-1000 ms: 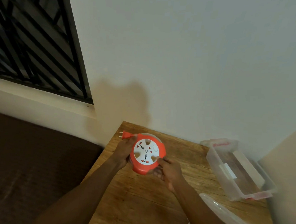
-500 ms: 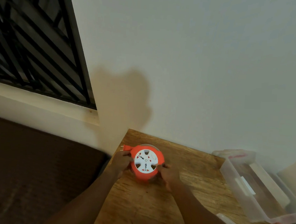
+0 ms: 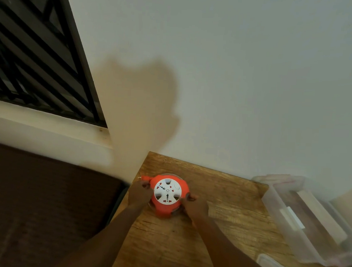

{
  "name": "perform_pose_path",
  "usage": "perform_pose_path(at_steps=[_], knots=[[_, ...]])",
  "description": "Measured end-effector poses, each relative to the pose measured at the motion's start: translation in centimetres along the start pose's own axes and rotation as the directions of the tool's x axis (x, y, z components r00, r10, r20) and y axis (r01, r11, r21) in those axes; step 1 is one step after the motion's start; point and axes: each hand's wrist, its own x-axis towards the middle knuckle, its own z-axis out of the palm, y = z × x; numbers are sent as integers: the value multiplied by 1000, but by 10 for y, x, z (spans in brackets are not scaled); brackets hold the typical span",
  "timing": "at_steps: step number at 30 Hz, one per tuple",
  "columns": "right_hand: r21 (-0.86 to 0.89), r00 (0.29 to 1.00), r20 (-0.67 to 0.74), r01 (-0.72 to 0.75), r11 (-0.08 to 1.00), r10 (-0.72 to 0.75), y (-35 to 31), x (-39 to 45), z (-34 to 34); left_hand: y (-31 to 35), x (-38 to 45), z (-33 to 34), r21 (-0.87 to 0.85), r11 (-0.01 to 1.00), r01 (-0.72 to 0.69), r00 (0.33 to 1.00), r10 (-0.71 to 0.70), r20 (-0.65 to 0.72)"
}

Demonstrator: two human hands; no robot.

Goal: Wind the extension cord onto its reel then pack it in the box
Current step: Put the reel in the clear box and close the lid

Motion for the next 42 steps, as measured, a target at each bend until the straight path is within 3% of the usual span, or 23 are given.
perform_pose_path(at_steps=[3, 7, 10, 16, 20, 24, 30, 35, 42], knots=[[-7, 999, -16, 43, 999, -43, 4, -2, -9, 5, -10, 9, 131, 986, -100, 987, 115, -110], [-58, 992, -90, 86, 995, -91, 9, -13, -40, 27, -24, 27, 209, 951, -229, 965, 250, -80], [-9, 980, -163, 115, 993, -115, 17, -26, -80, 58, -36, 50, 114, 939, -325, 946, 321, 54], [126, 943, -332, 59, 990, -14, 50, -71, -171, 128, -68, 126, 1, 886, -464, 824, 432, 367], [160, 865, -499, 30, 987, 55, 94, -110, -230, 170, -94, 179, -69, 890, -450, 755, 421, 503], [148, 713, -682, -81, 986, 161, 142, -139, -275, 207, -107, 215, -52, 892, -448, 749, 407, 524], [89, 601, -732, -383, 919, 321, 187, -159, -307, 229, -118, 246, 70, 842, -535, 701, 396, 594], [81, 607, -687, -483, 872, 399, 194, -168, -313, 225, -121, 259, 172, 749, -640, 640, 395, 659], [63, 680, -660, -374, 925, 320, 260, -134, -326, 219, -123, 257, 185, 735, -652, 639, 402, 655]])
